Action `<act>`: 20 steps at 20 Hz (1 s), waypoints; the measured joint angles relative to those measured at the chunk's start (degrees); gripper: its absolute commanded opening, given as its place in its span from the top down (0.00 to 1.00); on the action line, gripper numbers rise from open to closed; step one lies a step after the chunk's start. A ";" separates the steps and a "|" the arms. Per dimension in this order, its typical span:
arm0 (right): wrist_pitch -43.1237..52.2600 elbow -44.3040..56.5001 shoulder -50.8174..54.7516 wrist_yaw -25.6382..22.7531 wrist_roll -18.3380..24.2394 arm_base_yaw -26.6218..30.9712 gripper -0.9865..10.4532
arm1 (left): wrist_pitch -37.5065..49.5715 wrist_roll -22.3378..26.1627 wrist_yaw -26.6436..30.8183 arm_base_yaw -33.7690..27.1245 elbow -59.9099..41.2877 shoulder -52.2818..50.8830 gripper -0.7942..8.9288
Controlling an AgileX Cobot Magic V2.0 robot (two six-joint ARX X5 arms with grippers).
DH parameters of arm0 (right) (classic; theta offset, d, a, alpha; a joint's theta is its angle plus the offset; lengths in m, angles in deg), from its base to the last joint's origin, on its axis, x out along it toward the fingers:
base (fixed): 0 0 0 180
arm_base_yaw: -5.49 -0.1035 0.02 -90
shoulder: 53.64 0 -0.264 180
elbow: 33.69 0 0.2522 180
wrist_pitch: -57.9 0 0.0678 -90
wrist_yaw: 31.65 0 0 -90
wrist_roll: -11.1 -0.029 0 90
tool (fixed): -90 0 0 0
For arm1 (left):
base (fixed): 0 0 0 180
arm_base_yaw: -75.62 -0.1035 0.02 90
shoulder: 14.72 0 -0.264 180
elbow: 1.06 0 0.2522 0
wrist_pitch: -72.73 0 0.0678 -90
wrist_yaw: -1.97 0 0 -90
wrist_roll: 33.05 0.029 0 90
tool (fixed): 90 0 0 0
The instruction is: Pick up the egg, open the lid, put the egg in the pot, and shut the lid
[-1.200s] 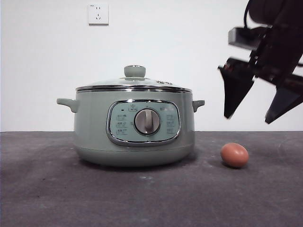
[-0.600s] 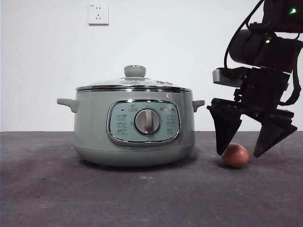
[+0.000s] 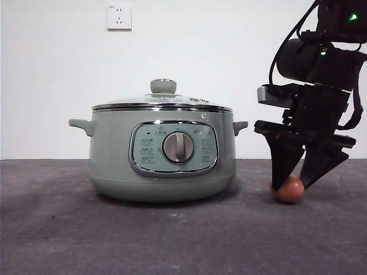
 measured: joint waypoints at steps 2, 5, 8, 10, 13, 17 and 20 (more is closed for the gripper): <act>-1.86 0.00 2.45 -0.11 -0.13 0.00 0.93 | 0.90 0.00 0.02 0.00 0.00 1.03 0.21; -4.09 0.00 10.54 -0.13 -0.15 0.02 0.93 | 4.90 -0.09 0.26 0.00 0.13 2.84 0.21; -5.99 0.00 19.61 -0.13 -0.15 0.02 0.93 | 9.73 -1.20 2.97 1.95 2.47 5.81 0.21; -7.15 0.00 25.20 -0.13 -0.15 0.02 0.93 | 12.41 -2.16 6.14 5.01 4.70 9.16 0.21; -9.60 0.00 32.00 -0.13 -0.13 0.02 0.93 | 18.18 -3.21 12.33 11.91 8.46 16.31 0.21; -12.92 0.00 37.57 -0.07 -0.15 0.02 0.93 | 22.67 -4.00 23.02 21.79 14.60 28.68 0.21; -14.47 0.00 40.72 0.00 -0.15 0.02 0.93 | 24.76 -3.91 28.52 26.14 21.35 39.52 0.21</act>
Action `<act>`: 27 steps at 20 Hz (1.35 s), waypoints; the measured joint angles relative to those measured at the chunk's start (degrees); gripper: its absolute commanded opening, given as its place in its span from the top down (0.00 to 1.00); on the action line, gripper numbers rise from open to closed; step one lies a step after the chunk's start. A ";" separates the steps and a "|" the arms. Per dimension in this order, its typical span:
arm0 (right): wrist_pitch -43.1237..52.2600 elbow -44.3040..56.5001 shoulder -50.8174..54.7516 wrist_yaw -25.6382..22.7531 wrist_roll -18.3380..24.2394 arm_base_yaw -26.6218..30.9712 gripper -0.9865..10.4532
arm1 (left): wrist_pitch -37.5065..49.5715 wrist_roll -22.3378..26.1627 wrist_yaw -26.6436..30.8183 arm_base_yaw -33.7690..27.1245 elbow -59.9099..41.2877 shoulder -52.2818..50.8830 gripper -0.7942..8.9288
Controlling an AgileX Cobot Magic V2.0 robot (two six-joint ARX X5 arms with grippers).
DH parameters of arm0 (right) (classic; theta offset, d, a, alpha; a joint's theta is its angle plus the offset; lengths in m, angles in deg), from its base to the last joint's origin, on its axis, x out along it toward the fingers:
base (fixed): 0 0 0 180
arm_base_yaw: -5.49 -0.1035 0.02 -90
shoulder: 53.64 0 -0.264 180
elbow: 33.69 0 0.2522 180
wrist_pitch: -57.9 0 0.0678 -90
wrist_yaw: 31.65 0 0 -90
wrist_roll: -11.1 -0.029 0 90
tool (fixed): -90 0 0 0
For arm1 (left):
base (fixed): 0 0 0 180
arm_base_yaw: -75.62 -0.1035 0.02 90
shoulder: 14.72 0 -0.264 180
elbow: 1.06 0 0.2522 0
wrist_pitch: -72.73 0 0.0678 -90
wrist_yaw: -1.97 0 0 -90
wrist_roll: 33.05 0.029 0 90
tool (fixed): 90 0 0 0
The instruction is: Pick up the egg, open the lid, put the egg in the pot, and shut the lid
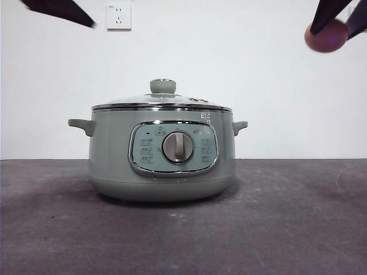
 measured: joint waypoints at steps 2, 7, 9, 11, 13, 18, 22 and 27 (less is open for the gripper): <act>-1.29 0.00 1.53 0.00 -0.07 0.00 0.93 | 0.42 0.26 2.43 1.55 4.44 6.86 0.21; -3.04 0.00 3.80 0.04 -0.20 0.00 0.93 | 3.50 1.22 4.55 2.89 10.86 19.43 0.21; -3.50 0.00 3.85 0.04 -0.24 0.00 0.93 | 4.26 1.33 4.90 2.95 10.93 21.49 0.21; -3.61 0.00 3.82 0.04 -0.37 0.00 0.93 | 4.83 1.33 5.22 3.06 10.93 22.71 0.21; -3.61 0.00 3.82 0.04 -0.39 0.00 0.93 | 5.44 1.36 5.57 3.17 10.93 23.76 0.21; -3.61 0.00 3.82 0.04 -0.39 0.00 0.93 | 6.36 1.40 6.71 4.20 10.95 24.35 0.51; -3.48 0.00 3.82 0.04 -0.39 0.00 0.93 | 6.34 1.46 6.73 4.61 10.95 24.35 0.74; -3.50 0.00 3.82 0.04 -0.39 0.00 0.93 | 6.36 1.75 7.06 4.66 10.95 24.35 0.93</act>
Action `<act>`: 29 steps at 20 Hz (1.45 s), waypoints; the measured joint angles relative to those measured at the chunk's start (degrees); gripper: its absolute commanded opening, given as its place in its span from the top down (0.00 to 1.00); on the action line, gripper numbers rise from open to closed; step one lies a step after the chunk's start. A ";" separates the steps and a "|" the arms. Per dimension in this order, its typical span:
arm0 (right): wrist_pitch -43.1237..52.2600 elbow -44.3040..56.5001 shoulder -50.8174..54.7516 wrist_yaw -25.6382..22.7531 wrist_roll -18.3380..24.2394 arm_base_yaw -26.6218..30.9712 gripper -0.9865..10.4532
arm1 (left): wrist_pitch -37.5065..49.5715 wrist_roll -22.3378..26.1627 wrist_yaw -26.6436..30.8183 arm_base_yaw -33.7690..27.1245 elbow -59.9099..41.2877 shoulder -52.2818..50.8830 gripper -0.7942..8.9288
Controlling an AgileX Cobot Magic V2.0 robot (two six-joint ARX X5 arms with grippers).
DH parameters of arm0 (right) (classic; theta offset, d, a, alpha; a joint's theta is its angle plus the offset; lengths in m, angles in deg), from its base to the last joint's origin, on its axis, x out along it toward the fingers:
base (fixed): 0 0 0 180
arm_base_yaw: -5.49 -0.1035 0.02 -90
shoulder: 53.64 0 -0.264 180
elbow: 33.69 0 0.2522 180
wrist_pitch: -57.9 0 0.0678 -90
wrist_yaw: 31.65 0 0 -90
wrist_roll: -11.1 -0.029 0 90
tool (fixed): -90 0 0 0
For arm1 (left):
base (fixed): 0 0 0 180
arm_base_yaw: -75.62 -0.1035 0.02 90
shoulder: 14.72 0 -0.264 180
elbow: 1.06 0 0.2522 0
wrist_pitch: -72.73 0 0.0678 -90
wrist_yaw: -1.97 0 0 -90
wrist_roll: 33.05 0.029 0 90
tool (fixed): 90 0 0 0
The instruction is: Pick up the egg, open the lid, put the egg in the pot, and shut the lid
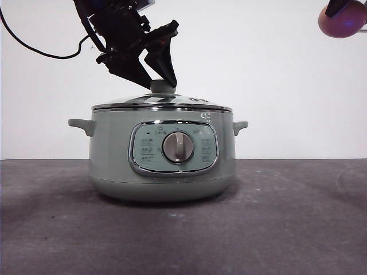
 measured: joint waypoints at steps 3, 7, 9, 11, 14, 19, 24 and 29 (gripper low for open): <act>0.02 0.00 0.00 0.00 0.00 0.00 0.93 | 0.00 0.13 0.00 0.00 0.00 0.00 0.93; 0.02 0.00 0.02 0.00 0.00 0.00 0.93 | 0.09 0.15 -0.02 0.00 0.02 -0.02 0.93; 0.02 0.00 0.02 0.00 0.00 0.00 0.93 | 0.09 0.15 0.00 0.00 0.02 -0.09 0.93; 0.02 0.00 0.00 0.00 0.00 0.00 0.93 | 0.04 0.15 0.02 0.00 0.00 -0.22 0.93; 0.02 0.00 0.00 0.00 0.00 0.00 0.93 | -0.20 0.15 0.11 0.00 -0.09 -1.01 0.93; 0.28 0.00 0.00 0.00 0.00 0.00 0.93 | -0.66 0.13 0.26 -0.07 -0.11 -5.90 0.93; 6.32 0.00 -0.68 2.01 -0.50 -0.55 0.93 | -6.34 0.13 0.46 -1.51 -0.26 -15.72 0.93; 13.55 -0.79 -7.67 2.93 -1.64 -4.74 0.93 | -15.17 0.63 0.81 -3.26 -0.33 -29.64 0.93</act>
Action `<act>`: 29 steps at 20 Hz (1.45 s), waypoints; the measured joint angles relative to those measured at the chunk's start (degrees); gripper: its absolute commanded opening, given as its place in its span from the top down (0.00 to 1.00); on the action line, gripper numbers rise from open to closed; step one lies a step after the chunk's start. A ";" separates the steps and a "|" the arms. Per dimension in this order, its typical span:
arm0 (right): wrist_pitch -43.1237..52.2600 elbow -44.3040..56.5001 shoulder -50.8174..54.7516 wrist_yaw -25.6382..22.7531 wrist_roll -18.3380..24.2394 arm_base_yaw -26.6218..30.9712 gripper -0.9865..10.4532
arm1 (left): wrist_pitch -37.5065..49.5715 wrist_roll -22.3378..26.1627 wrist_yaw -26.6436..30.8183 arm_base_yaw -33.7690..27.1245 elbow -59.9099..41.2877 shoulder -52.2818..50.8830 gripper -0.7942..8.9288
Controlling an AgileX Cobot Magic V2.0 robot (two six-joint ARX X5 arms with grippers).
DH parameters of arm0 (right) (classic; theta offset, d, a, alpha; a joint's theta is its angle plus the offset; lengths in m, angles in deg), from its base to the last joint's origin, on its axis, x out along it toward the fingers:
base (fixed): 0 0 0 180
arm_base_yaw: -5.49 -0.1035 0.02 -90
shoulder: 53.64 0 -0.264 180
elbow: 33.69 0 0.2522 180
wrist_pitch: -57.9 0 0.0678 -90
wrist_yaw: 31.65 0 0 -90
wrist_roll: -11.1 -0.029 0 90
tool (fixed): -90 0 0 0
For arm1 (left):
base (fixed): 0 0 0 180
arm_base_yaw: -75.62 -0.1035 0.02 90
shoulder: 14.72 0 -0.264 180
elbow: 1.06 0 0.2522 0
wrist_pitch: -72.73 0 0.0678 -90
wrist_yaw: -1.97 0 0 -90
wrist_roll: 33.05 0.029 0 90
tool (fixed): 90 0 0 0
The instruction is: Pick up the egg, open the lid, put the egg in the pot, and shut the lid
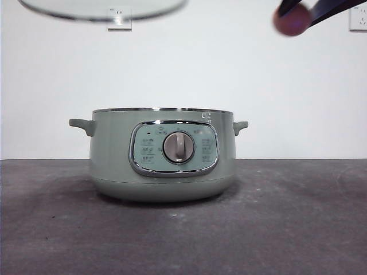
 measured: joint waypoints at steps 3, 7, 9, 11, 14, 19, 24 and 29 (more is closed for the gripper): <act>1.57 -5.42 -8.94 -0.02 -0.15 -3.65 0.93 | -6.25 0.50 0.13 -0.17 0.00 -7.08 0.93; 2.60 -16.48 -22.27 -0.09 -0.26 -7.65 0.93 | -12.02 0.61 1.01 -0.17 0.00 -13.29 0.93; 2.91 -22.18 -29.59 -0.24 -0.24 -9.05 0.93 | -14.29 0.63 1.01 -0.17 0.00 -15.23 0.93; 2.99 -27.04 -36.48 -1.57 -0.09 -10.27 0.93 | -15.87 0.61 1.01 -0.17 0.00 -16.15 0.93; 3.65 -31.52 -44.92 -3.15 1.57 -11.56 0.93 | -16.83 0.61 1.01 -0.17 -0.02 -17.16 0.93; 6.95 -31.67 -51.54 -5.97 4.39 -12.87 0.93 | -18.34 0.59 0.98 -0.17 -0.02 -17.73 0.93; 7.43 -31.74 -56.00 -7.58 6.86 -13.00 0.93 | -18.38 0.59 0.94 -0.17 -0.02 -17.68 0.93; 7.08 -31.87 -56.61 -7.61 8.61 -13.51 0.88 | -18.36 0.59 0.94 -0.17 -0.02 -17.66 0.93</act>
